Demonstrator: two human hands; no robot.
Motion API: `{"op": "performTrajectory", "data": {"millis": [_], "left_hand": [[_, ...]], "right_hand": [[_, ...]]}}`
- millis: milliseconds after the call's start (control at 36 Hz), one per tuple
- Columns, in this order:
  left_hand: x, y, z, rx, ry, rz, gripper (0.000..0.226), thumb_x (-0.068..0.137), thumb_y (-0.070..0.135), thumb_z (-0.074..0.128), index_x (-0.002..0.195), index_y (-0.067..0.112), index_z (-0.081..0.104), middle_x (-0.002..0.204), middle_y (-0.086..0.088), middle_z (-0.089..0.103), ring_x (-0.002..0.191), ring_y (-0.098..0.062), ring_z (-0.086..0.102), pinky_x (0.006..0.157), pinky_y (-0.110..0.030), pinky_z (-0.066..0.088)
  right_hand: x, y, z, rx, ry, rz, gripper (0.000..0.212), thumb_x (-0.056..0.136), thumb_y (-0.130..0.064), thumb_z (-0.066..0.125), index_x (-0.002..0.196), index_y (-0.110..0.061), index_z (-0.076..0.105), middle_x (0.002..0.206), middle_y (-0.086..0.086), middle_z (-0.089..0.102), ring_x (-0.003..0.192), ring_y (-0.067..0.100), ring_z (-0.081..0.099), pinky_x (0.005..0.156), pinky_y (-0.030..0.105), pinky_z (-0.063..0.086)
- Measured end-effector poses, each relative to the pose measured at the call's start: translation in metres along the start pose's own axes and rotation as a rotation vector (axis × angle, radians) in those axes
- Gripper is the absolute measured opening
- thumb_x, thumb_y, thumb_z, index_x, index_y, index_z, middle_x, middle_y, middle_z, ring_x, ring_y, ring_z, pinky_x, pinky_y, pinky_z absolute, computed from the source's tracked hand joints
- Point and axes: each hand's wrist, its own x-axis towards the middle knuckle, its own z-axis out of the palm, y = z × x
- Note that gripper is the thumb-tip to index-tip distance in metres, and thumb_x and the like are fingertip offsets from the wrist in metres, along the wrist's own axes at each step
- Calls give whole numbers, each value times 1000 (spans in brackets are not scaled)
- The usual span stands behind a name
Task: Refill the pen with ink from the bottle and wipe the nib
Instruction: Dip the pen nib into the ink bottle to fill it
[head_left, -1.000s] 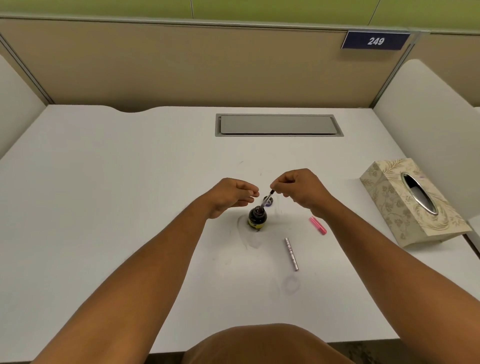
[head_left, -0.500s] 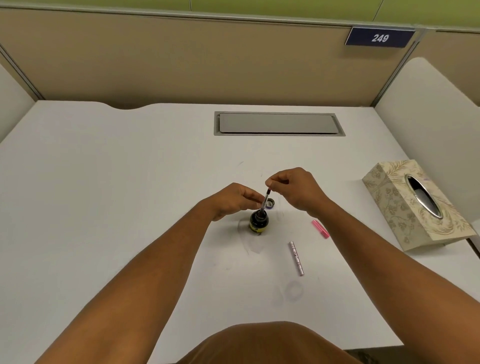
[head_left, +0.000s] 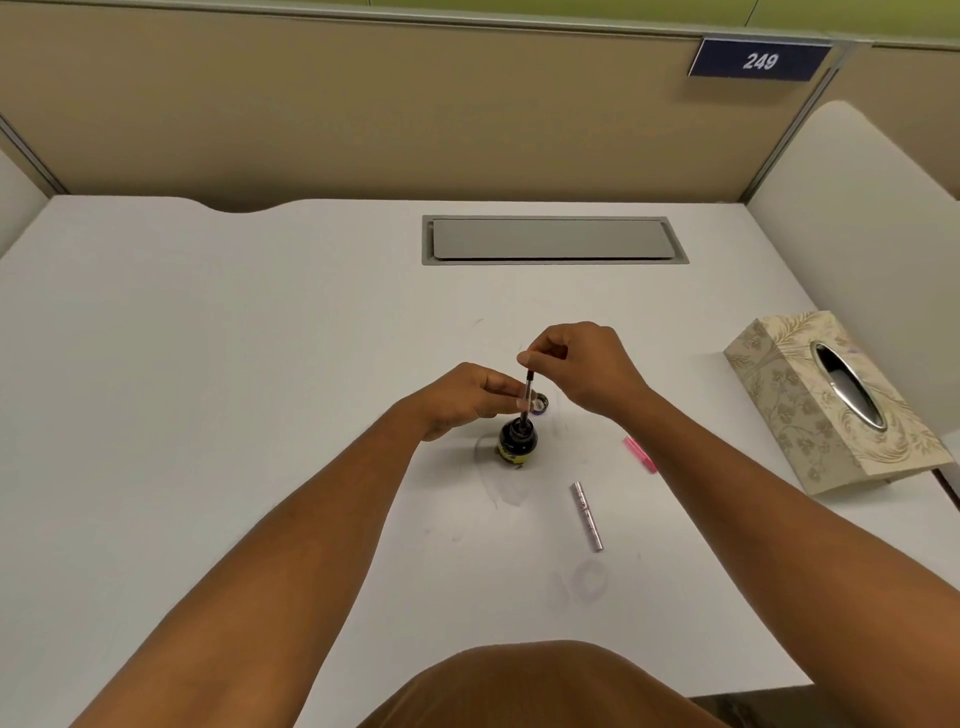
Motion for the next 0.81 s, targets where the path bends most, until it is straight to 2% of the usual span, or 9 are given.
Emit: {"op": "performTrajectory", "data": {"millis": [139,278,389,528,639,806], "left_hand": [[-4,4,1,-11,-41,15,18,89,20,72,104,28,77,111,8,76,110,-3,65,112,-37,40],[-4,4,1,-11,-27,21,16,93,20,68,105,27,76,108,9,76,103,1,65,102,-31,41],[-2,1,-1,-2,-6,23,21,91,20,70,111,19,76,111,6,76,109,-6,64,106,-36,42],[0,-2,-1,-6,-15,27,25,88,17,73,113,15,76,113,2,75,119,-14,63,115,-41,39],[-1,-3,2,-22,-39,42,24,89,15,72,112,14,76,113,2,75,116,-10,65,114,-37,40],[-3,-5,4,-45,-37,66,19,87,10,73,105,16,77,113,1,76,115,-10,66,108,-30,44]], "right_hand": [[-1,2,1,30,-9,4,17,91,-31,67,92,-18,76,81,-9,70,76,4,62,68,21,47],[-4,5,4,9,-31,-29,13,91,-27,66,96,-20,76,76,-21,64,73,-5,58,67,15,42],[-7,5,5,-4,2,-51,14,91,-28,66,97,-20,76,85,-12,72,78,1,61,74,22,48],[-13,5,8,-54,9,-108,16,92,-28,64,102,-21,74,92,-7,72,78,5,61,71,20,46],[-19,6,10,-74,26,-170,18,94,-27,63,106,-19,73,94,-5,71,81,11,62,78,32,51],[-28,11,15,-45,84,-224,14,93,-22,65,103,-16,73,90,-2,70,79,12,62,78,34,51]]}}
